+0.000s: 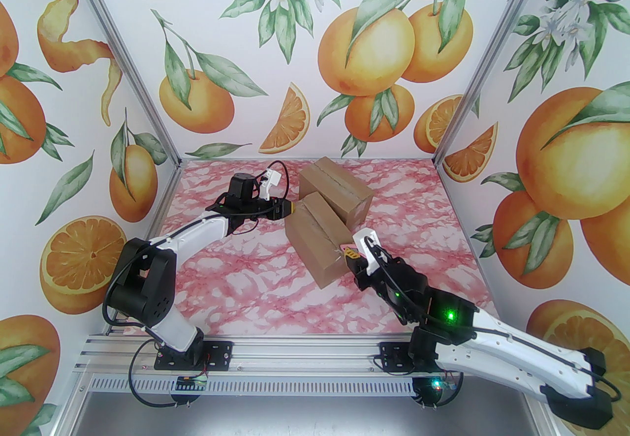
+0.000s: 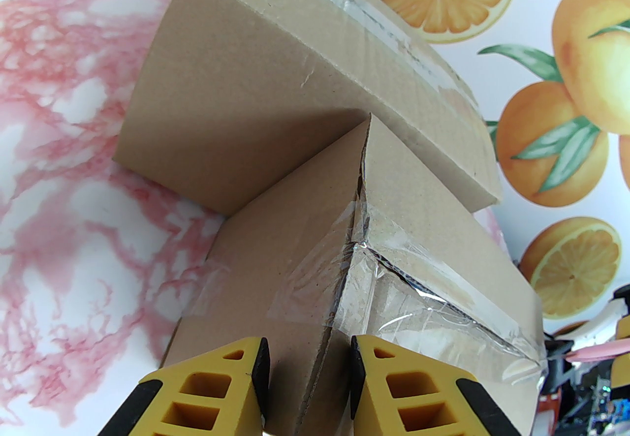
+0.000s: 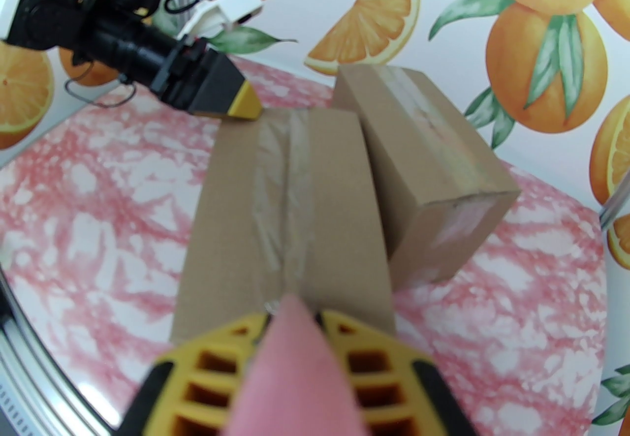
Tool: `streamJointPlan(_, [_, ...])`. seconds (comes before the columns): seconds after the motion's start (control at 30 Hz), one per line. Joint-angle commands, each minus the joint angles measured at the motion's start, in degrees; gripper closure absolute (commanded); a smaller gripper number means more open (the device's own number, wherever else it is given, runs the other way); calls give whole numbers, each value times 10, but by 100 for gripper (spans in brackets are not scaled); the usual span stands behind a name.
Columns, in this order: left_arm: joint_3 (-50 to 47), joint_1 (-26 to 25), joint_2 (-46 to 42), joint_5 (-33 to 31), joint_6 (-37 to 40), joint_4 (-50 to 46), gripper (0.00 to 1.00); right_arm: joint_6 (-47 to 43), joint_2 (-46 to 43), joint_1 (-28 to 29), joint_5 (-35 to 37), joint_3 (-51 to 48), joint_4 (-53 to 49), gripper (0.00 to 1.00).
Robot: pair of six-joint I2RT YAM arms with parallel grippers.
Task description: Unpack the express box
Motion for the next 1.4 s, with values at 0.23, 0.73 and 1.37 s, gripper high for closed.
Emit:
streamJointPlan(0.23, [-30, 4, 30, -120, -4, -91, 69, 47, -34, 15, -15, -1, -98, 100])
streamJointPlan(0.73, [-49, 4, 18, -134, -9, -88, 69, 84, -63, 15, -8, 1, -153, 100])
streamJointPlan(1.37, [-75, 4, -43, -158, -28, -85, 69, 111, -104, 15, 153, 22, -207, 100])
